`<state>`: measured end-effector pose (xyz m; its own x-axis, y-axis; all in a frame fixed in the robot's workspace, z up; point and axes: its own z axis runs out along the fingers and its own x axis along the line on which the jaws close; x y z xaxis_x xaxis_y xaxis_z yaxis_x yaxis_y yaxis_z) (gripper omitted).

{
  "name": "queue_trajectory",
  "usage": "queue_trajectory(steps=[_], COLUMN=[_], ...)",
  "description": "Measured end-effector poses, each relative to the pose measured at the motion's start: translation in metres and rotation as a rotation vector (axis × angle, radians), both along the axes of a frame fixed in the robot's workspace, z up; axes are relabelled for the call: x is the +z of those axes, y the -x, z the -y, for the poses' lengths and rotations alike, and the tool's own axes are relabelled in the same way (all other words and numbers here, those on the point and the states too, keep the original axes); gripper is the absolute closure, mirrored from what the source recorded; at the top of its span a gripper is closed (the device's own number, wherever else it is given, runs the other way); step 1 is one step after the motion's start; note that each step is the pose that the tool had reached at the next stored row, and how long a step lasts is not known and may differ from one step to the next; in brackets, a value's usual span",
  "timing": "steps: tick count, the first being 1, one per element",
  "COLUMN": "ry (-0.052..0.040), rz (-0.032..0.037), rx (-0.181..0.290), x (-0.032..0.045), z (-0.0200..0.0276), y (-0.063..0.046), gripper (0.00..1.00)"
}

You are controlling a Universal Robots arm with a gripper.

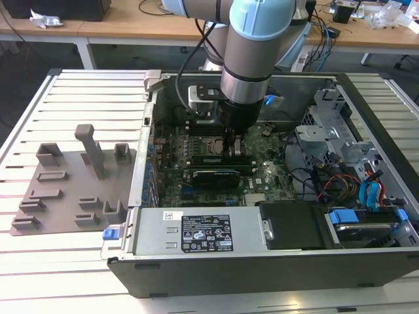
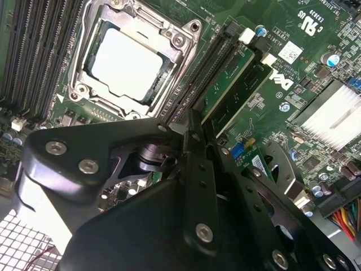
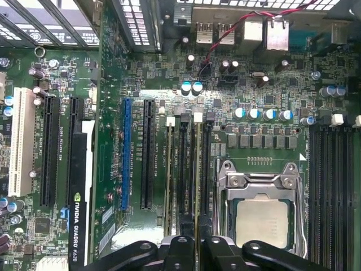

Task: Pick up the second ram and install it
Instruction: 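Insert the second ram into the second slot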

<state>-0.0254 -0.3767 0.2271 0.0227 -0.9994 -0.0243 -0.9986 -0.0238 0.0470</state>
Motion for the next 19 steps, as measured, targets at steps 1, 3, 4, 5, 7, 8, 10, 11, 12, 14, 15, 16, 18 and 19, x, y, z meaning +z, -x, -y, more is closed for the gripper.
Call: queue_trajectory(steps=[1,3,4,5,7,8,10,11,12,14,15,16,18,19], ry=[-0.0002,-0.0011,-0.0009,-0.0008,-0.0017,-0.0009,-0.0008,-0.0008,-0.0009,-0.001,-0.0011,-0.0011,-0.0033,-0.0035], rz=[0.0001,0.0001,0.0003,0.0002,0.0016,0.001,0.001,0.001,0.001,0.001,0.001,0.001,0.001,0.001], rx=[0.0,0.0,0.0,0.0,0.0,0.0,-0.002,-0.004,-0.007,-0.009,-0.009,-0.009,-0.009,-0.009], x=[-0.0002,-0.0006,-0.0005,-0.0005,0.0011,0.003,0.0034,0.0034,0.0033,0.0033,0.0032,0.0029,0.0018,0.0015], z=[-0.0002,-0.0005,-0.0005,-0.0006,-0.0008,-0.0007,-0.0006,-0.0006,-0.0006,-0.0004,0.0,0.0003,0.0003,0.0003], y=[0.0,0.0,0.0,0.0,-0.0002,-0.0001,0.0007,0.0009,0.0015,0.0018,0.0019,0.0018,0.0018,0.0018], gripper=[0.86,0.86,0.86,0.86,0.86,0.86,0.86,0.86,0.86,0.86,0.86,0.86,0.86,0.86])
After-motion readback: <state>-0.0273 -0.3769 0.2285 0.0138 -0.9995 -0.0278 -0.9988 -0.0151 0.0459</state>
